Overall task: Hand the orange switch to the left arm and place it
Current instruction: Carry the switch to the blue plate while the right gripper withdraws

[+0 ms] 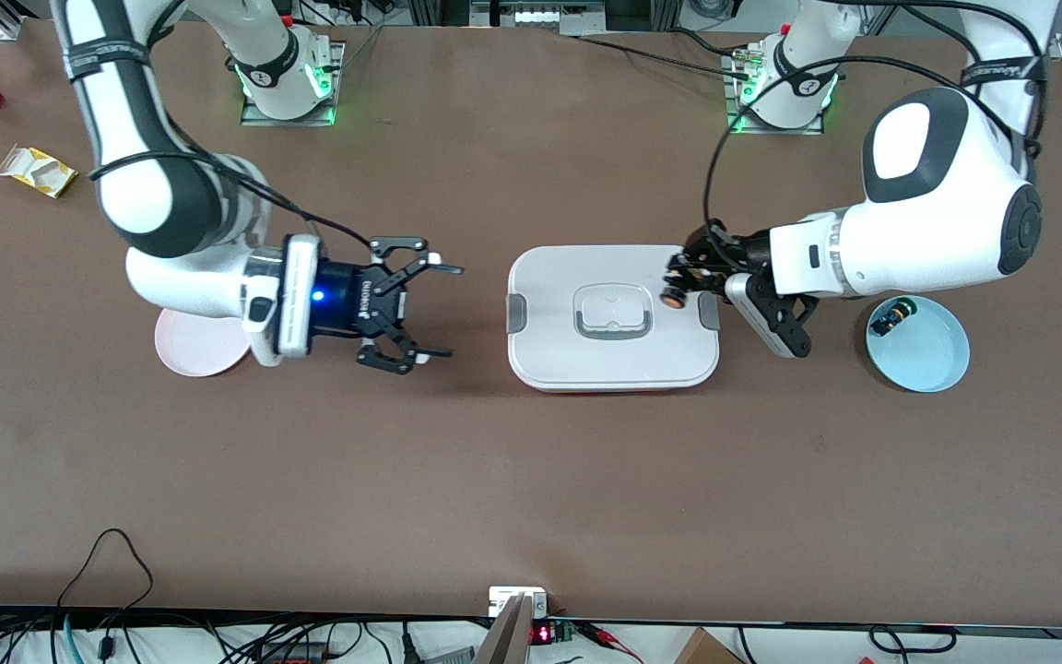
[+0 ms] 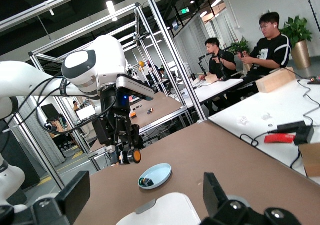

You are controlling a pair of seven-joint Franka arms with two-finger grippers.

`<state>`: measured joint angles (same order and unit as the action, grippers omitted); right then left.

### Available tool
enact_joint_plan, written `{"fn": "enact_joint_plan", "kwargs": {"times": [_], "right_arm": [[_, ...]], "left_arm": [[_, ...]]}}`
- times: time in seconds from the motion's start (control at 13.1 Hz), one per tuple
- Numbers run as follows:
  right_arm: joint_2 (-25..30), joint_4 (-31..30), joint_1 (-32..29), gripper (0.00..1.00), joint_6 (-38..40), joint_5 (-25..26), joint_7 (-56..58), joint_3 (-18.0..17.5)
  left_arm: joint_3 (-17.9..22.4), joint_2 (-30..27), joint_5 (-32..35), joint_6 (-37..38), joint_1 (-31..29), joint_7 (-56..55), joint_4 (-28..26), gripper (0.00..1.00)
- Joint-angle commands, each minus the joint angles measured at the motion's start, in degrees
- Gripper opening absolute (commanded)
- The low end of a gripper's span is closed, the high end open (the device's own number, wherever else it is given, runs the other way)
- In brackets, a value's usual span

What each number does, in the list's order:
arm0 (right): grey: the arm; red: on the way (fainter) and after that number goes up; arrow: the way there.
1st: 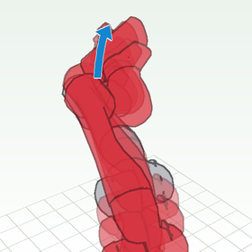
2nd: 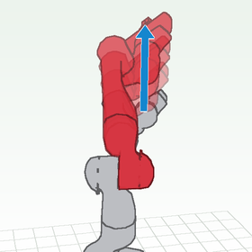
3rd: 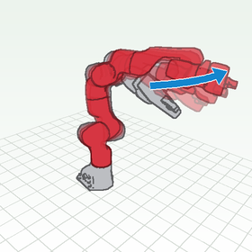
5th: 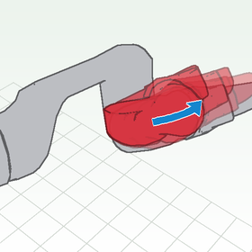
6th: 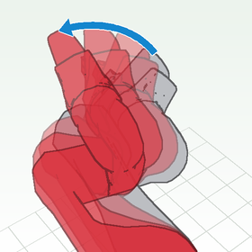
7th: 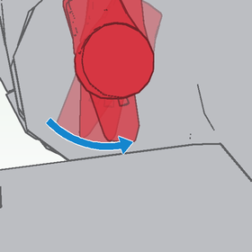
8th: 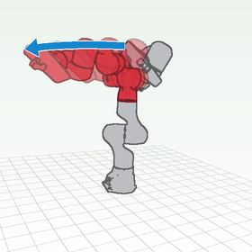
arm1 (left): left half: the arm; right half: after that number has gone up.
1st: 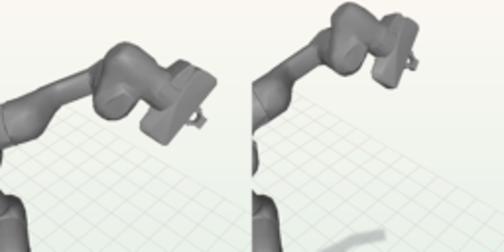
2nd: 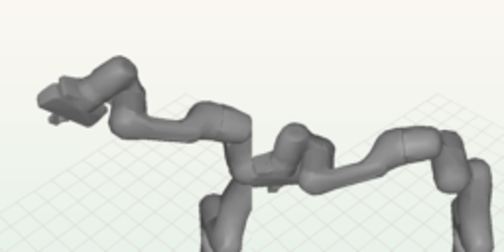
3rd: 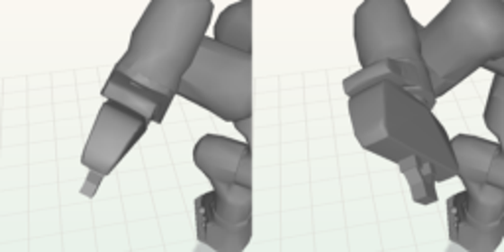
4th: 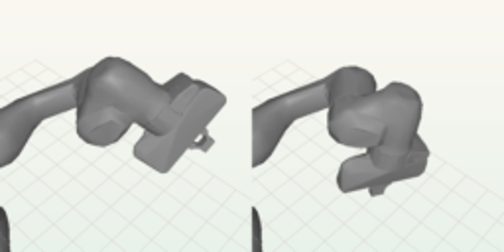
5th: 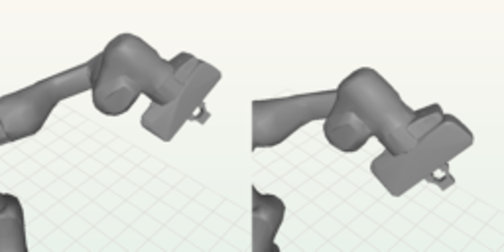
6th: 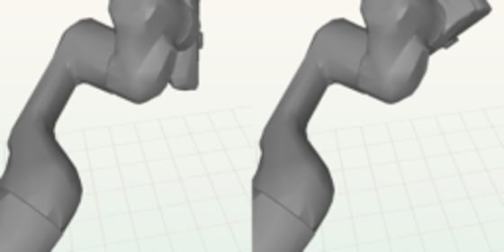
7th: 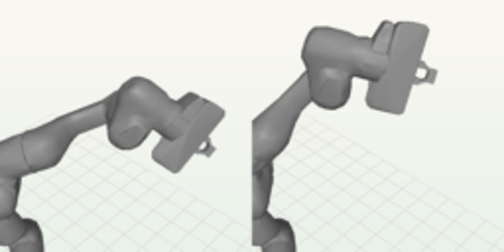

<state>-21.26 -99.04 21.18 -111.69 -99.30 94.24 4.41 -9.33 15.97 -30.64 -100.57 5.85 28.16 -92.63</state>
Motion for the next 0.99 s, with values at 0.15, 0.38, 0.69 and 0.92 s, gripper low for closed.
{"fn": "enact_joint_plan", "kwargs": {"times": [0.15,0.38,0.69,0.92], "right_arm": [[4.91,-2.38,-3.86,1.00,1.74,10.17,-23.35,-0.02],[5.97,-2.21,-3.95,1.00,1.21,15.69,-40.64,0.60],[5.80,-1.51,-4.83,1.00,0.86,25.79,-68.25,0.60],[5.88,-1.42,-4.74,1.00,1.65,35.03,-77.16,0.69]], "left_arm": [[-0.16,0.64,18.91,3.72,-3.21,15.06,0.61,0.22],[-0.25,1.25,33.05,3.02,-5.40,23.66,-0.18,0.22],[-0.16,3.97,46.42,-0.84,-11.37,34.59,-3.16,0.22],[-0.16,4.86,48.22,-14.59,-18.92,46.24,-10.52,0.22]]}}
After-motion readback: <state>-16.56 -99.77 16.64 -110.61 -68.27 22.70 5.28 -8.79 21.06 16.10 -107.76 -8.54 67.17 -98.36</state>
